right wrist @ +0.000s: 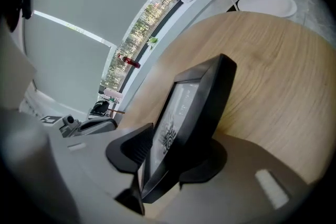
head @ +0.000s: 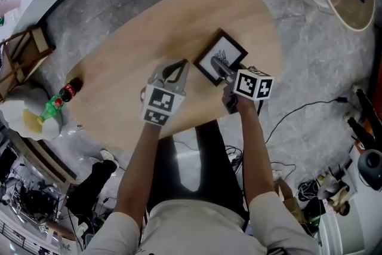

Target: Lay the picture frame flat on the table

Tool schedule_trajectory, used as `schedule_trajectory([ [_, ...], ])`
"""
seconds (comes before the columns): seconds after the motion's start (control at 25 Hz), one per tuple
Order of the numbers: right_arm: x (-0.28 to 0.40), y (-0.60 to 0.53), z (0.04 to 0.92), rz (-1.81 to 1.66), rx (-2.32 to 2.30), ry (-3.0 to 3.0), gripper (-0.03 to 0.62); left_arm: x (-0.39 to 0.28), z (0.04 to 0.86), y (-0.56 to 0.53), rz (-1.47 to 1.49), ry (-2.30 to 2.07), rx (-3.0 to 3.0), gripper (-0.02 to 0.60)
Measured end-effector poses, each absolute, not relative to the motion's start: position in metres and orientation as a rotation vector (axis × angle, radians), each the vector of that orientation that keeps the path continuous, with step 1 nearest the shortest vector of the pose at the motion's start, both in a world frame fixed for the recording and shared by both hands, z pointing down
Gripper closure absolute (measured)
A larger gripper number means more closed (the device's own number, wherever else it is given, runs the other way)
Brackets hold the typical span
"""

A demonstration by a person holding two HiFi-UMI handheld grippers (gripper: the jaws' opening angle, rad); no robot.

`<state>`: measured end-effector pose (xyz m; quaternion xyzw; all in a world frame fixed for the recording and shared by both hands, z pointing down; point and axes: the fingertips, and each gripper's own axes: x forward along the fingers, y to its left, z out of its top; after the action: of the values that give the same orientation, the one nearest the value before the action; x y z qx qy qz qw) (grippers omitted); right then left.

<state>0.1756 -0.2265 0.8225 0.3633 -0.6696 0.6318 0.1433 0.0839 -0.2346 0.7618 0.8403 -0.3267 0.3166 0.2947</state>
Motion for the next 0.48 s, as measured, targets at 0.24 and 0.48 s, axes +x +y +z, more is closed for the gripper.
schedule_trajectory([
  [0.24, 0.177, -0.224, 0.824, 1.819, 1.025, -1.944, 0.411, 0.102, 0.8, -0.232, 0.858, -0.812, 2.178, 0.515],
  [0.48, 0.179, -0.221, 0.822, 1.827, 1.029, -1.955, 0.396, 0.119, 0.818, -0.226, 0.853, -0.762, 2.143, 0.506],
])
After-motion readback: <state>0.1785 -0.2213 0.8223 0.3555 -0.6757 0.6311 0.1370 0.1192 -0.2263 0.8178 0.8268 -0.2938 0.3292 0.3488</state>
